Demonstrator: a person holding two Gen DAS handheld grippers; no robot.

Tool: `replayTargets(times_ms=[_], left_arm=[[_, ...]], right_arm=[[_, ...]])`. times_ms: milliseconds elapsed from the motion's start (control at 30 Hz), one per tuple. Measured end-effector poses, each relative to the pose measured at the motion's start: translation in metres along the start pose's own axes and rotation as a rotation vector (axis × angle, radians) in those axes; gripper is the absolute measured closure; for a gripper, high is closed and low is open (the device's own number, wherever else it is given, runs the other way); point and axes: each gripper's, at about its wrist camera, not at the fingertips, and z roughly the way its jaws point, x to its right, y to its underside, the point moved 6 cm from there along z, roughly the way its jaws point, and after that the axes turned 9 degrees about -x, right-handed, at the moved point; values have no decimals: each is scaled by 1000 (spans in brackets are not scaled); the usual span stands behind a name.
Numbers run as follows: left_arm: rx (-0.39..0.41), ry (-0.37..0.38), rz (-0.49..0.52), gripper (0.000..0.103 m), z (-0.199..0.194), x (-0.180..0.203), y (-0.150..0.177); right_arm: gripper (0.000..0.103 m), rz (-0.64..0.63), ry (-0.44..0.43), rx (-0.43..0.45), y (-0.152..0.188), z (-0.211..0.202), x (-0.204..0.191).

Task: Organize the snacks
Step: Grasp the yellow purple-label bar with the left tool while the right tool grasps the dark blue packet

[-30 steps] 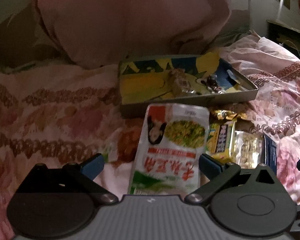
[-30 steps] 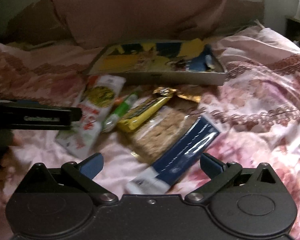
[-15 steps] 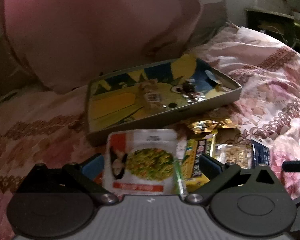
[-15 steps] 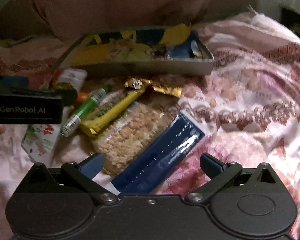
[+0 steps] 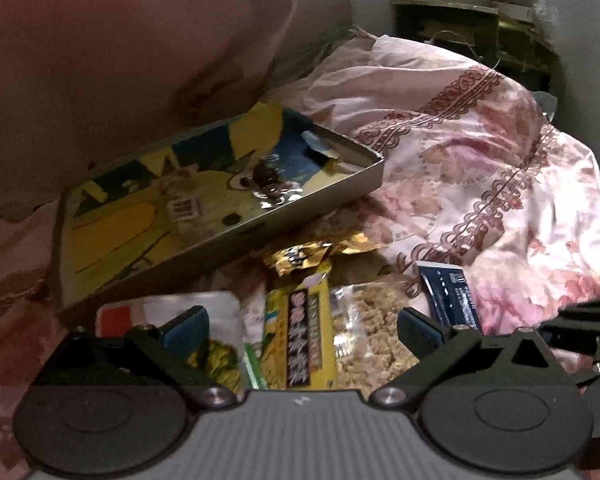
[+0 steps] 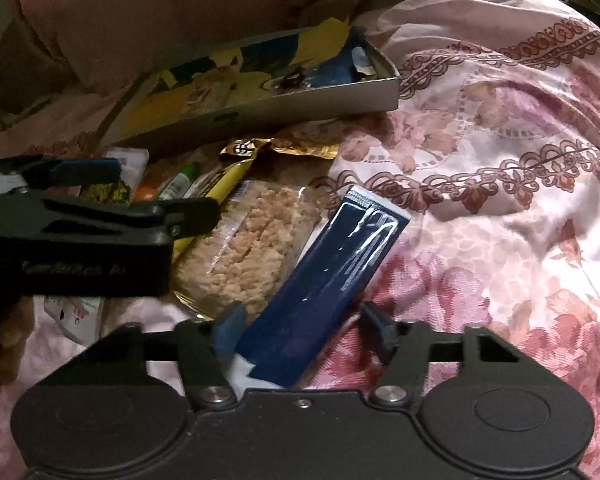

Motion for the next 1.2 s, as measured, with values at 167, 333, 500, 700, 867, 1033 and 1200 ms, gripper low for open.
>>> replayTargets(times_ms=[167,333,500,700,867,1033,1200], left_arm=[[-5,62,2,5,5,4,-7],[-43,88,20,10,16,14,-5],[-120,49,-72,24,33,0,0],[-160,92,-126,35,34,-20,5],[-236,167,-162,32,43,-26,1],[-270,184,-155,27,47,-21,-1],[-275,216,-239,51,39,-24,4]], right_arm=[[47,33,-37,-4,-1,1,7],[49,56,-41,-1,-3,1,15],[49,57,-46,2,-3,1,17],[46,86,-69,-3,-3,2,19],[31,153,-132,-6,-8,8,22],[35,225,-166,2,-10,9,28],[61,243,-186,12,-9,6,29]])
